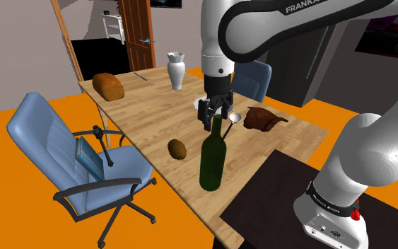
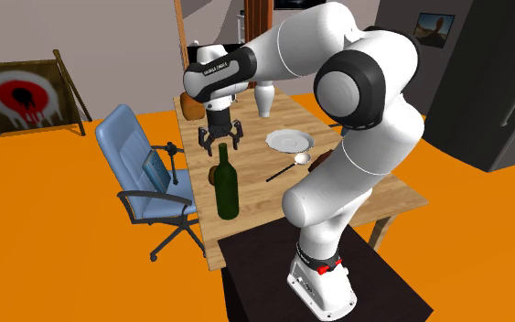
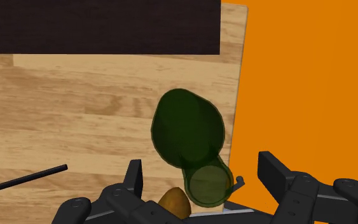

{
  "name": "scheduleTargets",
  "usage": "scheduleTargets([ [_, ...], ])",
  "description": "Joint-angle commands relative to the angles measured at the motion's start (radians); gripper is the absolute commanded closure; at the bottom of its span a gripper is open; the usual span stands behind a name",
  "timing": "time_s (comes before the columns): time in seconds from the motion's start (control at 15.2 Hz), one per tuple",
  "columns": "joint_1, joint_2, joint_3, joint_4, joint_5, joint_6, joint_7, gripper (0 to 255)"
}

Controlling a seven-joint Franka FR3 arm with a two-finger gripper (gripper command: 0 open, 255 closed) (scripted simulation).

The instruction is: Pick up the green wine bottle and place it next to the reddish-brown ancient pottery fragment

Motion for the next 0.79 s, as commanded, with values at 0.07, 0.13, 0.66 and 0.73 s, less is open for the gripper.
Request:
scheduleTargets([
  [0.07, 0.000, -0.001, 0.000, -0.003, 0.001, 0.003, 0.000, 0],
  [0.13, 0.000, -0.001, 0.000, -0.003, 0.001, 0.003, 0.000, 0],
  [0.66, 0.000, 0.000, 0.000, -0.003, 0.000, 0.003, 0.000, 255],
  [0.73, 0.000, 0.000, 0.000, -0.003, 0.000, 0.003, 0.000, 255],
])
